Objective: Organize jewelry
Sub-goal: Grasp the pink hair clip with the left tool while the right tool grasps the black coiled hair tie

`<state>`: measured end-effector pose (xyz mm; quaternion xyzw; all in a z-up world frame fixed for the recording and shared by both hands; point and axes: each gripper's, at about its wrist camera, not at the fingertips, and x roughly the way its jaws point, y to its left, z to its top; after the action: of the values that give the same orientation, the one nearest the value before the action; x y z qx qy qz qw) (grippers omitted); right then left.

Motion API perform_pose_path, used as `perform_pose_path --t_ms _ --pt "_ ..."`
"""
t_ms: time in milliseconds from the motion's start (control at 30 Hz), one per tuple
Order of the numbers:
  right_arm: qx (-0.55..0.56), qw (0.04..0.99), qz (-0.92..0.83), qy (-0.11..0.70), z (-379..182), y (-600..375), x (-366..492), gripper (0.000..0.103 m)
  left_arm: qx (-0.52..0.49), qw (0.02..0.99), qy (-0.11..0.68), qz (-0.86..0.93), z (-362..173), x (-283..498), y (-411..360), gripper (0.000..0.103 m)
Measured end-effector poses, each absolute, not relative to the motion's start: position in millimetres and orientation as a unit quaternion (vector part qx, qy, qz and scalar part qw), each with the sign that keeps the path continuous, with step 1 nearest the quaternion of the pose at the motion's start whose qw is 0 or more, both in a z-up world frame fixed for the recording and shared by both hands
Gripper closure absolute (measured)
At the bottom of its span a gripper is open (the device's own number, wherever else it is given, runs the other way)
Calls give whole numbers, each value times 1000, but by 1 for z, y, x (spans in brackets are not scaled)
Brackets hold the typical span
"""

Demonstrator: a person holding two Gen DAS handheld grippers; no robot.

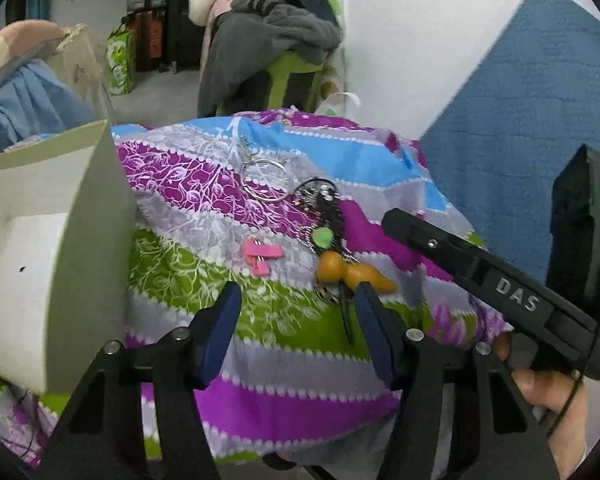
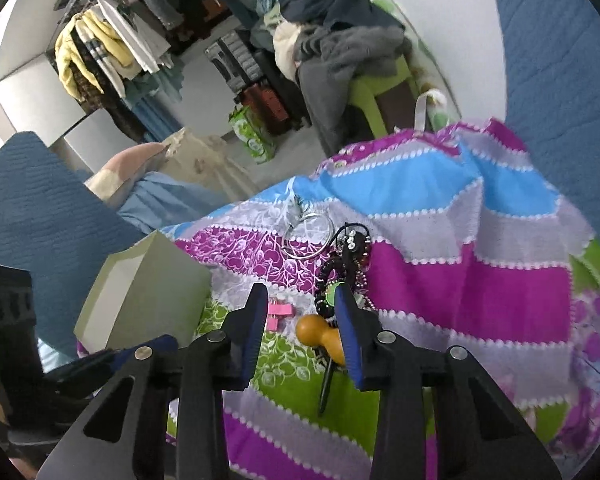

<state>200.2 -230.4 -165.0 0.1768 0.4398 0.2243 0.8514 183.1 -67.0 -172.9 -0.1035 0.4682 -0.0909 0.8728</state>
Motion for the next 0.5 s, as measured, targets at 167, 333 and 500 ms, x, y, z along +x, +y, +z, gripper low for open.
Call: perform_pose_path --t_ms 167,333,500 --pt "188 835 237 459 -182 -225 221 71 -98 868 482 -70 -195 209 -63 47" --pt "179 826 240 477 -194 -219 232 77 -85 863 494 -67 -215 225 -61 51" --pt "197 808 246 498 -207 -216 242 82 -75 859 501 -71 -227 234 -64 51"
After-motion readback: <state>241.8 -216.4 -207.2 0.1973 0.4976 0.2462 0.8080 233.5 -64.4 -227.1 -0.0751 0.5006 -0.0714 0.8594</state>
